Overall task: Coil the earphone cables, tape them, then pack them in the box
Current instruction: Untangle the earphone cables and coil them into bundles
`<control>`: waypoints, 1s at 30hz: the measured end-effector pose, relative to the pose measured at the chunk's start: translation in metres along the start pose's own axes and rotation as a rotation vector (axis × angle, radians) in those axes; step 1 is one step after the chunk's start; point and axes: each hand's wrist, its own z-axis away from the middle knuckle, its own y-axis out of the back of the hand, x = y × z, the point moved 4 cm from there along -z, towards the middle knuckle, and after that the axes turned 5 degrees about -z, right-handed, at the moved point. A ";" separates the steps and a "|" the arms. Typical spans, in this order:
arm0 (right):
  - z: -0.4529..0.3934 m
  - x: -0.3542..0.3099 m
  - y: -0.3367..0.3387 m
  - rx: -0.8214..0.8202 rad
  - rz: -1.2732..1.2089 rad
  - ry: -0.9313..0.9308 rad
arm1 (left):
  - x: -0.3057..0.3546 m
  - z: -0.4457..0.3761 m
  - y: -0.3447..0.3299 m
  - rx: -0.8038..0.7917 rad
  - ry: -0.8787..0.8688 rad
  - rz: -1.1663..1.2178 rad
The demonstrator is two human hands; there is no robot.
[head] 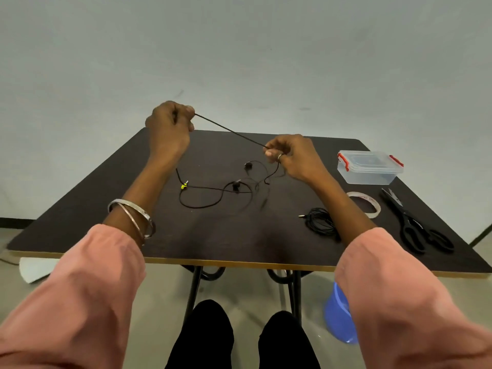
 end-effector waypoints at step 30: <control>-0.051 -0.013 0.008 -0.099 -0.055 0.061 | 0.050 -0.016 -0.003 -0.089 0.310 0.805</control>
